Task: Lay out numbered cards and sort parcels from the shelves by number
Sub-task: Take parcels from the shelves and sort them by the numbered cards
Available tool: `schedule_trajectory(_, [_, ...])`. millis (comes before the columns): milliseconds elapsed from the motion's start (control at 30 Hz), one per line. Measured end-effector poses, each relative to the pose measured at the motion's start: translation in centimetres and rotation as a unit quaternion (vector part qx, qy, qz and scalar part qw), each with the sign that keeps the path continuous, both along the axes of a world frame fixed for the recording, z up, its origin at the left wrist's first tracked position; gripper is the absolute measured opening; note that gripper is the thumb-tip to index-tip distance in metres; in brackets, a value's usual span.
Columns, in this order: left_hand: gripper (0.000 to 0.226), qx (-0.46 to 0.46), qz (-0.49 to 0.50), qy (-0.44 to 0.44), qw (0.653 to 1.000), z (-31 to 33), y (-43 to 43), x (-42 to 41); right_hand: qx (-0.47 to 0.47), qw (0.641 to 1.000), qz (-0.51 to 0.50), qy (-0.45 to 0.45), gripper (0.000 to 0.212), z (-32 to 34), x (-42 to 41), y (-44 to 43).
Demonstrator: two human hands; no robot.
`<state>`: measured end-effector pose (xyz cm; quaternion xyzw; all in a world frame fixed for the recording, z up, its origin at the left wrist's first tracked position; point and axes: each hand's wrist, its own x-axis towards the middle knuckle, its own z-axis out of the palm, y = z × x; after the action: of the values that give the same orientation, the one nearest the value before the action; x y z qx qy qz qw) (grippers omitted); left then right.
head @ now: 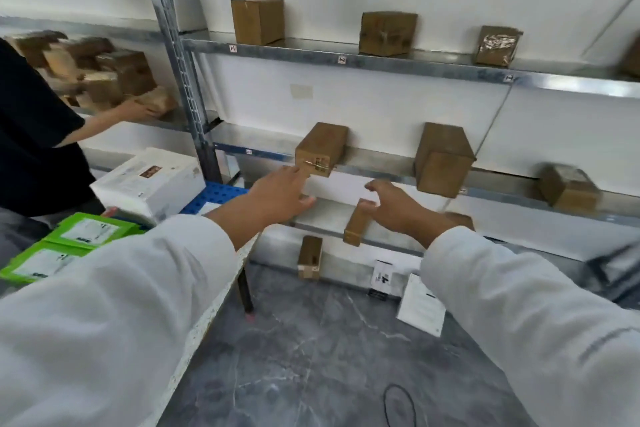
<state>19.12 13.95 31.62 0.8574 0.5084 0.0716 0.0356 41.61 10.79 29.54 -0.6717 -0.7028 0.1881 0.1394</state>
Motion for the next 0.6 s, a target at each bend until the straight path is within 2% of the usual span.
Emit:
schedule_trajectory(100, [0.053, -0.001, -0.027, -0.003, 1.000, -2.8, -2.3, 1.4, -0.053, 0.996, 0.031, -0.070, 0.052, -2.9, 1.0, -4.9])
schedule_trajectory(167, [0.054, -0.026, -0.046, -0.015, 0.999, -4.9, -4.6, 2.9, -0.076, 0.994, 0.002, -0.079, 0.056, -4.7, 2.4, -7.9])
schedule_trajectory(267, [0.054, -0.043, -0.097, 0.013, 0.994, -7.2, -7.1, 5.5, -0.093, 0.990, -0.033, -0.103, 0.056, -6.9, 5.1, -11.2])
schedule_trajectory(600, [0.051, -0.053, -0.142, -0.001, 0.989, -9.0, -7.1, 17.6, -0.102, 0.984, -0.147, -0.027, 0.057, -11.1, 17.2, -14.2])
